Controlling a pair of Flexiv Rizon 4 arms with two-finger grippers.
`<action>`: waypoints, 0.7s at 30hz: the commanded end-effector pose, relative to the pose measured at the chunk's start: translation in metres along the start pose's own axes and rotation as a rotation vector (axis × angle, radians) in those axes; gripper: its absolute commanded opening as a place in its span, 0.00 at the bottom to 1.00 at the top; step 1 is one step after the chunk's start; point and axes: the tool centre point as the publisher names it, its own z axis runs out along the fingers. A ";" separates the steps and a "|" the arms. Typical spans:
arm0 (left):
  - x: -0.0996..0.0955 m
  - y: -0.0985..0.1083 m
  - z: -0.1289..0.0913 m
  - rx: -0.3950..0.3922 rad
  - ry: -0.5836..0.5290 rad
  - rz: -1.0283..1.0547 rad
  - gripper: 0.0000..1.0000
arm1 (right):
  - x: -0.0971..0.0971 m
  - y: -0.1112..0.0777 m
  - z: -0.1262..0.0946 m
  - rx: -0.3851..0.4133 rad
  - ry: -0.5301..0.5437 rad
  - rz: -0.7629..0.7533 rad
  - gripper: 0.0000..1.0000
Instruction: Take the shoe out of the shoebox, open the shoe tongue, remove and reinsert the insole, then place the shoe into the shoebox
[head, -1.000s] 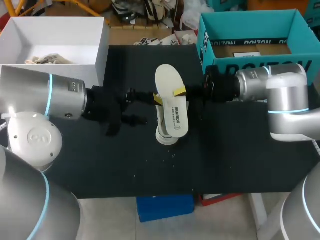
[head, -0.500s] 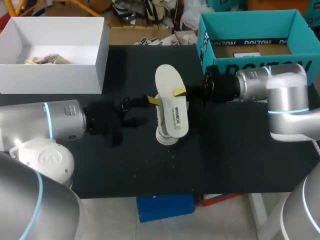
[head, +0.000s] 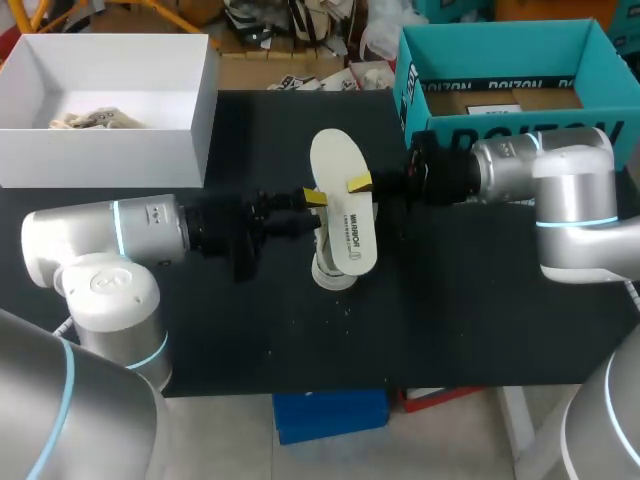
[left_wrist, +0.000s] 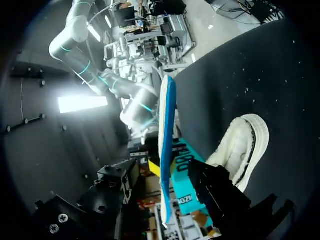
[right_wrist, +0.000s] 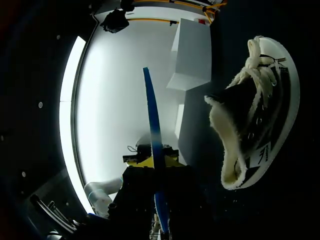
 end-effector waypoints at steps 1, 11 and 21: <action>0.007 0.004 0.018 0.012 -0.011 0.003 0.49 | -0.001 0.001 0.001 0.000 0.000 0.000 0.00; 0.008 0.007 0.032 0.027 -0.025 -0.003 0.42 | -0.001 0.001 0.001 0.000 0.000 0.000 0.00; 0.010 0.004 0.040 0.041 -0.018 0.000 0.10 | -0.001 0.001 0.001 0.000 0.000 0.000 0.00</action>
